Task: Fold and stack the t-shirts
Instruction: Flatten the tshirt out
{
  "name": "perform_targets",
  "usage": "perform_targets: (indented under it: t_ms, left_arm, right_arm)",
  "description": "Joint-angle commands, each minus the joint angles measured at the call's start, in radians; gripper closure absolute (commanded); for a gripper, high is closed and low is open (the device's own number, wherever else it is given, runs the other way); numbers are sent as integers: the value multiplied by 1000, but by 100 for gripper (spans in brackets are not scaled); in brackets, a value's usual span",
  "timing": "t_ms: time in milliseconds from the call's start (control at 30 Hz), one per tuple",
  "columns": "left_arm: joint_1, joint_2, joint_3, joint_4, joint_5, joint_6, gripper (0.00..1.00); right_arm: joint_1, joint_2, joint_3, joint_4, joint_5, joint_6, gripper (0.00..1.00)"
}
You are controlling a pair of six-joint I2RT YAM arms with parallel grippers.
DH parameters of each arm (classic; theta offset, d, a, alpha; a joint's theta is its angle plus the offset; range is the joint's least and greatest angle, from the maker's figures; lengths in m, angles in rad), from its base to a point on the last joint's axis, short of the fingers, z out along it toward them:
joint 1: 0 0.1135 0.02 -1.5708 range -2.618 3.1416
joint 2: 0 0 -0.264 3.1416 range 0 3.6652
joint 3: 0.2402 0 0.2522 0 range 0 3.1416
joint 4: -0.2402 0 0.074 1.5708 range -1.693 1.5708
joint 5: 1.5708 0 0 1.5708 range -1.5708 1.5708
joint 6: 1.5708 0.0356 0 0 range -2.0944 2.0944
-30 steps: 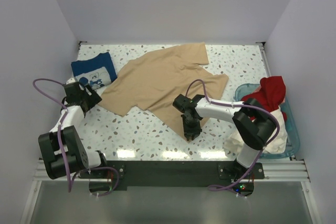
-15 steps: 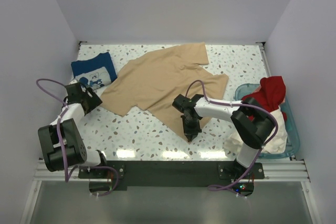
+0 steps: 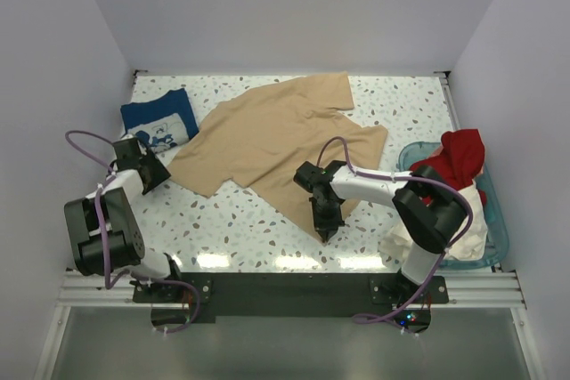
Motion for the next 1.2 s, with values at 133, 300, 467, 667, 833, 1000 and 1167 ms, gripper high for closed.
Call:
perform_targets:
  t_ms: [133,300,467,667,833,1000,1167]
  left_arm:
    - [9,93,69,99,41,35,51]
    - [9,131,81,110,47,38,55]
    - [6,139,73,116,84,40,64]
    - [-17,154,70,116,106,54,73]
    - [-31,157,73,108,115,55,98]
    - [-32,81,76,87,168,25,100]
    - [-31,-60,79,39,192,-17,100]
  right_arm:
    - [-4,-6,-24,-22,67,11,100]
    - [-3,-1,-21,-19,67,8,100]
    - [-3,9,-9,-20,65,5,100]
    - [-4,22,3,-31,74,-6,100]
    - [-4,16,22,-51,81,-13,100]
    - [-4,-52,66,-120,79,-21,100]
    - [-9,-125,140,-239,107,-36,100]
